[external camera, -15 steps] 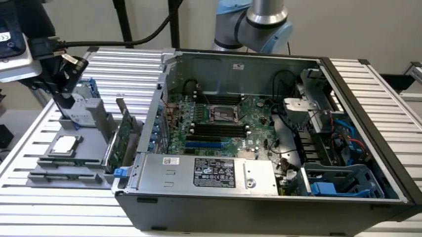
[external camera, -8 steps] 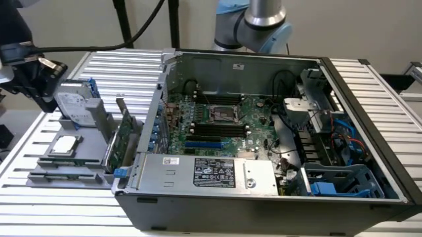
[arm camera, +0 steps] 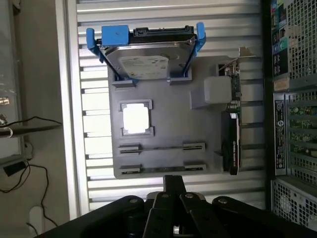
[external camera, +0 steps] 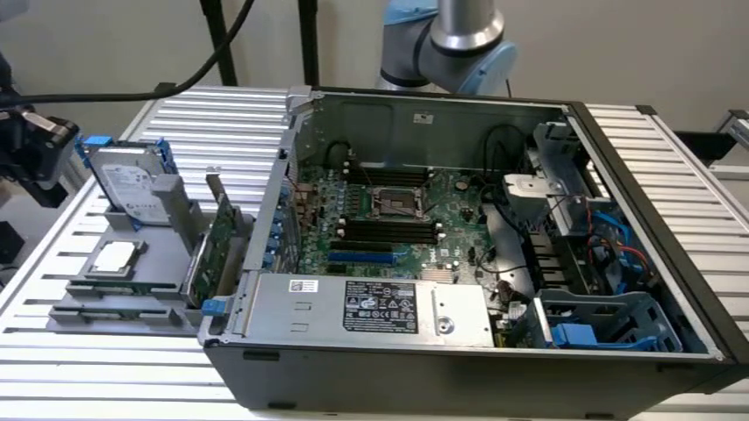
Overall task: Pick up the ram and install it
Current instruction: 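Reach for the ram, then pick up the ram and move it above insertion slot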
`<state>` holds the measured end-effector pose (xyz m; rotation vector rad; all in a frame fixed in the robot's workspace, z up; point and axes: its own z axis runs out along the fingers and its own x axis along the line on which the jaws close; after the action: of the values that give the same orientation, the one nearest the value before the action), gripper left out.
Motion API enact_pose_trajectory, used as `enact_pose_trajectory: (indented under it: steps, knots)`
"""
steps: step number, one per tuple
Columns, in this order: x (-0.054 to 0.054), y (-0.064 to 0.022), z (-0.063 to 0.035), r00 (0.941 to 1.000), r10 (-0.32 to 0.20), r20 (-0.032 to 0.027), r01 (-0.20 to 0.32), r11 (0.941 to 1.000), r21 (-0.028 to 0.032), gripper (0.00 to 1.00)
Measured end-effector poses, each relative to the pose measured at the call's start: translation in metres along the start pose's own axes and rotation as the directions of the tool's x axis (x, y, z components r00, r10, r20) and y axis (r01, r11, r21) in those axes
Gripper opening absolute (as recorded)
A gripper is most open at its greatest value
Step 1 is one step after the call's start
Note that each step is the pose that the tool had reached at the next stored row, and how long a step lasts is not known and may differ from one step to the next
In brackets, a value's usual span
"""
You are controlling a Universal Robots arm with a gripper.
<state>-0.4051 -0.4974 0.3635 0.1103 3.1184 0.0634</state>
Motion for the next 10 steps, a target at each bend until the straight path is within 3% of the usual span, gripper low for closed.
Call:
enact_pose_trajectory:
  steps: [2,10]
  knots:
    - [0.006,-0.0011,0.001,1.0,0.0,-0.0002,0.0,1.0,0.0015,0.0]
    - [0.0062,-0.0012,0.001,1.0,0.0,-0.0002,0.0,1.0,0.0017,0.0]
